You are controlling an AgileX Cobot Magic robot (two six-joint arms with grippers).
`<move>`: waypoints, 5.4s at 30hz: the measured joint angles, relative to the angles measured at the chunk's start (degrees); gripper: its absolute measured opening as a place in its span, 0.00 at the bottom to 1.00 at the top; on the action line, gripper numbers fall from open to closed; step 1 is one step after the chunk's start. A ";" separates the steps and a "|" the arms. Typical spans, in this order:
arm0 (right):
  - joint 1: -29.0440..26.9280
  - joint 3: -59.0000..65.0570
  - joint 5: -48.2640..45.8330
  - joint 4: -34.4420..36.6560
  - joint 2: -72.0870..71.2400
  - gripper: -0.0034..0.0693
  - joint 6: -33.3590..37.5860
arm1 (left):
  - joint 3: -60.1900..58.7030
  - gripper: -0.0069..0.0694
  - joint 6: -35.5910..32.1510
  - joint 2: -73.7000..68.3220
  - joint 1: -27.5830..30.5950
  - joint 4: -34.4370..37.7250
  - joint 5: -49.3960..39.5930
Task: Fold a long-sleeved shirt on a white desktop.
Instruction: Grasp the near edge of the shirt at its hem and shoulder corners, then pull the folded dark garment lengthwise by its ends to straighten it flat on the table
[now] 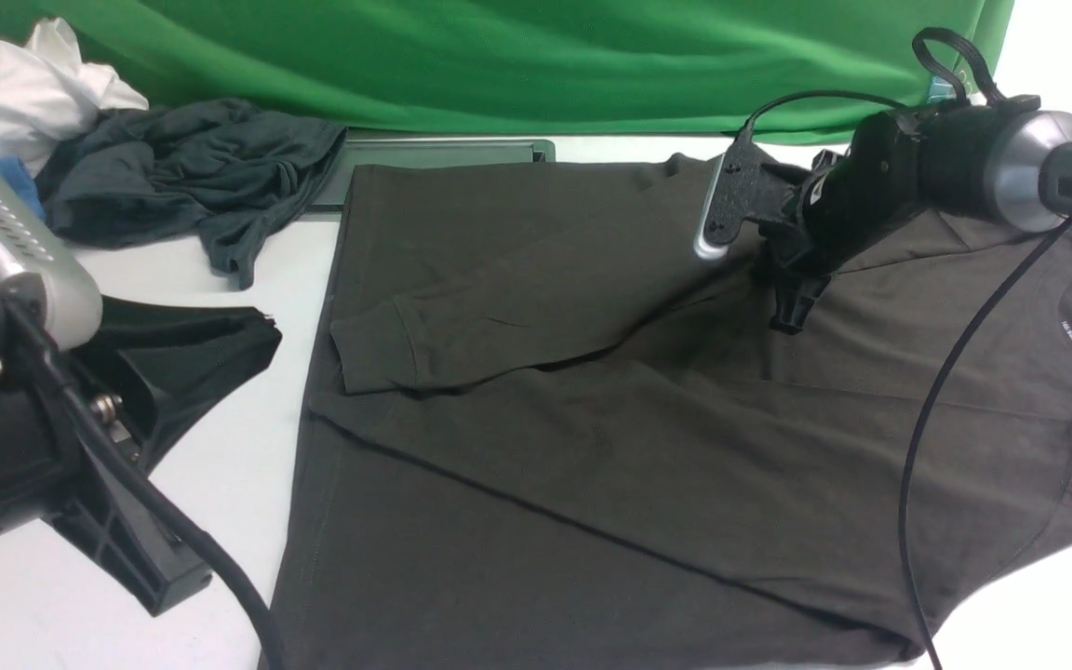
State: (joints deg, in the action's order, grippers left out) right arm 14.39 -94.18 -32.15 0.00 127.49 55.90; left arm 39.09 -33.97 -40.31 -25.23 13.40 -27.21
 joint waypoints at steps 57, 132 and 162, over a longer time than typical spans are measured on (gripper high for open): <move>13.65 41.55 -24.69 7.66 -64.95 0.39 -30.10 | 0.93 0.66 -18.28 -43.60 0.00 -6.71 -20.64; 4.75 67.13 8.34 -21.59 -46.85 0.77 -4.94 | -1.28 0.15 -5.66 -18.73 0.06 -8.62 -30.68; 5.73 58.02 -1.83 -21.35 -54.47 0.11 -2.62 | 5.45 0.15 11.01 -19.50 0.14 -16.76 -27.96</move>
State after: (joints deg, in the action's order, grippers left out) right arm 20.12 -36.16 -33.98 -21.35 73.02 53.28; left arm 44.55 -22.96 -59.80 -25.08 -3.35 -55.17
